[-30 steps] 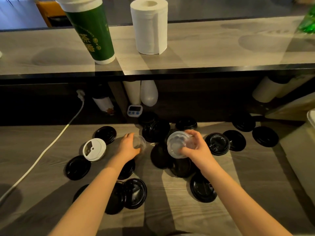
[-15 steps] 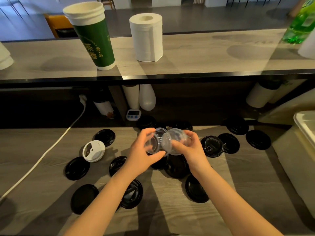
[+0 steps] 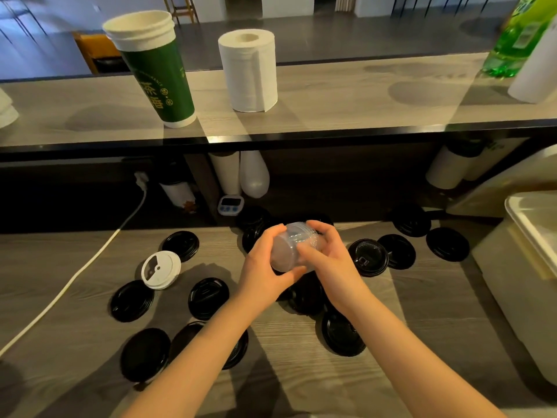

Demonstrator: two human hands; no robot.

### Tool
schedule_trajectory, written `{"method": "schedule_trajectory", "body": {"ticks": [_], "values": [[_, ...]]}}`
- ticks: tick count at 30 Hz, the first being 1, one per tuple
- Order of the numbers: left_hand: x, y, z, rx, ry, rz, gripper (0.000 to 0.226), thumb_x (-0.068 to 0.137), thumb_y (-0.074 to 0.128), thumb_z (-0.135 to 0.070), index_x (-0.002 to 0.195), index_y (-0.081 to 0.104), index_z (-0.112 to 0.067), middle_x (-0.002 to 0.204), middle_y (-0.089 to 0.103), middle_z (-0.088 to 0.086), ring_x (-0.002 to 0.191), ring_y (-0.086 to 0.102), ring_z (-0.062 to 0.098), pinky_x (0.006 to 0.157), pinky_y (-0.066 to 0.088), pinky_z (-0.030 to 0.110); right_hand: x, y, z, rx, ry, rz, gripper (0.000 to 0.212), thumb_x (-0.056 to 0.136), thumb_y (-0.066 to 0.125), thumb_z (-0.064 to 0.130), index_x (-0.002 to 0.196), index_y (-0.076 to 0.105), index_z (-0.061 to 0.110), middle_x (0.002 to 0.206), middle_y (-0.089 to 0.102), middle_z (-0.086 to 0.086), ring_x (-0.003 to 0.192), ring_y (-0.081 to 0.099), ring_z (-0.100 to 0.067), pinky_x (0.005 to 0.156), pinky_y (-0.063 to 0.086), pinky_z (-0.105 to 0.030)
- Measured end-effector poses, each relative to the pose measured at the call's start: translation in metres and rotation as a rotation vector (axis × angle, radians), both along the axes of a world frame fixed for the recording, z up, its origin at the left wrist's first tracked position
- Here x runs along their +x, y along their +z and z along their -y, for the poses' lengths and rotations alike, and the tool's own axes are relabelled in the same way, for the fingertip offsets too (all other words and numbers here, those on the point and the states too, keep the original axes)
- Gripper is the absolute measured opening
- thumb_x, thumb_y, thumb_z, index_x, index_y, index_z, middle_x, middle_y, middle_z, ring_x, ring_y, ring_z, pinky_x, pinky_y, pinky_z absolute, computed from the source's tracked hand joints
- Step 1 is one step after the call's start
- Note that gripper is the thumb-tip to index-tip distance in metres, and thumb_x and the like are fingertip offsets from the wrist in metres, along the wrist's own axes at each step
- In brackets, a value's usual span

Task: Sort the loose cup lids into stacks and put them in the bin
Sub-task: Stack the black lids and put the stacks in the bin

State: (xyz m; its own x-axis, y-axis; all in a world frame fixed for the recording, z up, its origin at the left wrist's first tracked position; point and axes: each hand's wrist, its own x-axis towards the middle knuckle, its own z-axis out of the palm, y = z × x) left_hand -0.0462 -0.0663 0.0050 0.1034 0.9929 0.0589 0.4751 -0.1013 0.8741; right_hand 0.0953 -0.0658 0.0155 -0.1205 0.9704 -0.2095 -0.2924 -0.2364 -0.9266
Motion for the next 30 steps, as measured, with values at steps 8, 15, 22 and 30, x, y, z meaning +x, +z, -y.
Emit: {"method": "schedule_trajectory", "body": {"ticks": [8,15,22,30], "values": [[-0.007,-0.002,0.002,-0.201,-0.195,0.097,0.091,0.068,0.063,-0.054,0.145,0.021,-0.031,0.137,0.035,-0.021,0.127,0.039,-0.003,0.101,0.039,0.017,0.020,-0.006,0.003,-0.004,-0.004,0.009,0.036,0.089,0.058,0.012,0.124,0.052,0.020,0.112,0.068,-0.004,0.105,0.064,-0.023,0.093,0.051,-0.037],[0.001,-0.015,-0.007,-0.413,-0.186,0.226,0.085,0.062,0.070,-0.044,0.137,0.038,-0.022,0.130,0.051,-0.002,0.114,0.054,0.009,0.094,0.050,0.029,0.041,-0.016,0.006,-0.057,0.061,0.031,0.031,0.092,0.053,0.013,0.121,0.059,0.019,0.116,0.067,-0.005,0.105,0.064,-0.021,0.088,0.053,-0.033],[-0.005,-0.038,-0.023,-0.379,0.031,0.189,0.046,0.068,0.079,-0.024,0.100,0.049,-0.037,0.110,0.058,0.002,0.103,0.059,0.020,0.086,0.052,0.034,0.060,-0.050,-0.010,-0.190,0.019,0.409,0.022,0.093,0.054,0.009,0.110,0.062,0.020,0.105,0.067,-0.001,0.105,0.062,-0.020,0.084,0.047,-0.024],[-0.017,-0.033,-0.049,-0.386,0.181,0.208,0.049,0.078,0.074,-0.016,0.117,0.047,-0.028,0.106,0.058,-0.005,0.097,0.059,0.011,0.086,0.050,0.031,0.062,-0.082,-0.084,-0.054,0.161,1.160,0.042,0.091,0.057,0.029,0.128,0.053,0.010,0.126,0.055,-0.013,0.116,0.051,-0.031,0.092,0.044,-0.037]]}}
